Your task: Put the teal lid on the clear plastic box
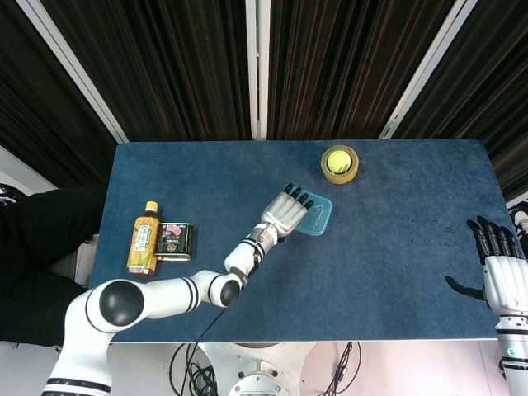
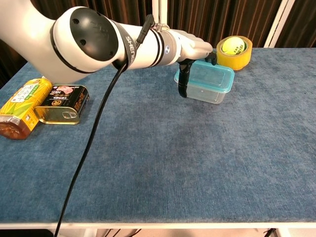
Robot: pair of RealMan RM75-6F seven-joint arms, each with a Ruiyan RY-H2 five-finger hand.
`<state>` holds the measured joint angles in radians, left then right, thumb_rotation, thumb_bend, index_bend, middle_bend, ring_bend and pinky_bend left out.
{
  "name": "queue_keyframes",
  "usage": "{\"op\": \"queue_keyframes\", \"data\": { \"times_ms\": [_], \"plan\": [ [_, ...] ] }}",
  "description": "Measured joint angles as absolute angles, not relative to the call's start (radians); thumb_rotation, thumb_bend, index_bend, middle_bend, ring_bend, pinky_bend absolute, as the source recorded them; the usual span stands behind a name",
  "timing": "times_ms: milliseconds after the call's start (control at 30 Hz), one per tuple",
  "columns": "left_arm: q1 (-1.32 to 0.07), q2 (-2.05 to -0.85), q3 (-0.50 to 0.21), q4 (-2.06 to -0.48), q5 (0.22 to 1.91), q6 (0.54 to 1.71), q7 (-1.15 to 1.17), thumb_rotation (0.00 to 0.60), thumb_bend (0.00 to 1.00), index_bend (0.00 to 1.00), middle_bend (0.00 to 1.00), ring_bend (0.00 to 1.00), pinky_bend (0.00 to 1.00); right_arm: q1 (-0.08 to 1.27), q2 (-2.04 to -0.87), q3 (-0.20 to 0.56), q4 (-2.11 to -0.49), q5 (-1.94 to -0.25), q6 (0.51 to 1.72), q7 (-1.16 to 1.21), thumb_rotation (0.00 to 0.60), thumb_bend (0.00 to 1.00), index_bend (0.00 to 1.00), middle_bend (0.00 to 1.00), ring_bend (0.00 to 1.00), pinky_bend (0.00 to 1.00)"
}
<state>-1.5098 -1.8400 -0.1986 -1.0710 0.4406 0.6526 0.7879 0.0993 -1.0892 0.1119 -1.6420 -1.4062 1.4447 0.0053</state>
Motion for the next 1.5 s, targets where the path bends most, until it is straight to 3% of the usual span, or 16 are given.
{"op": "queue_keyframes", "data": {
  "times_ms": [367, 733, 933, 1267, 1500],
  "plan": [
    [-1.540, -1.876, -0.150, -0.963, 0.300, 0.611, 0.849, 0.600, 0.00, 0.12, 0.07, 0.01, 0.07, 0.094, -1.091, 0.110, -1.635, -1.406, 1.449, 0.013, 0.600, 0.04, 0.00, 0.00, 0.00, 0.00],
    [-1.561, -1.886, -0.127, -0.957, 0.251, 0.604, 0.880, 0.600, 0.00, 0.12, 0.07, 0.01, 0.07, 0.090, -1.092, 0.111, -1.633, -1.407, 1.454, 0.017, 0.600, 0.04, 0.00, 0.00, 0.00, 0.00],
    [-1.542, -1.829, -0.133, -1.065, 0.314, 0.648, 0.853, 0.600, 0.00, 0.12, 0.07, 0.01, 0.07, 0.091, -1.090, 0.112, -1.632, -1.413, 1.455, 0.021, 0.600, 0.04, 0.00, 0.00, 0.00, 0.00],
    [-1.460, -1.671, -0.088, -1.399, 0.475, 0.789, 0.816, 0.600, 0.00, 0.12, 0.07, 0.01, 0.06, 0.098, -1.099, 0.110, -1.628, -1.427, 1.451, 0.024, 0.600, 0.04, 0.00, 0.00, 0.00, 0.00],
    [-1.434, -1.668, -0.050, -1.445, 0.501, 0.823, 0.828, 0.600, 0.00, 0.12, 0.07, 0.01, 0.06, 0.099, -1.099, 0.109, -1.636, -1.433, 1.454, 0.019, 0.600, 0.03, 0.00, 0.00, 0.00, 0.00]
  ]
}}
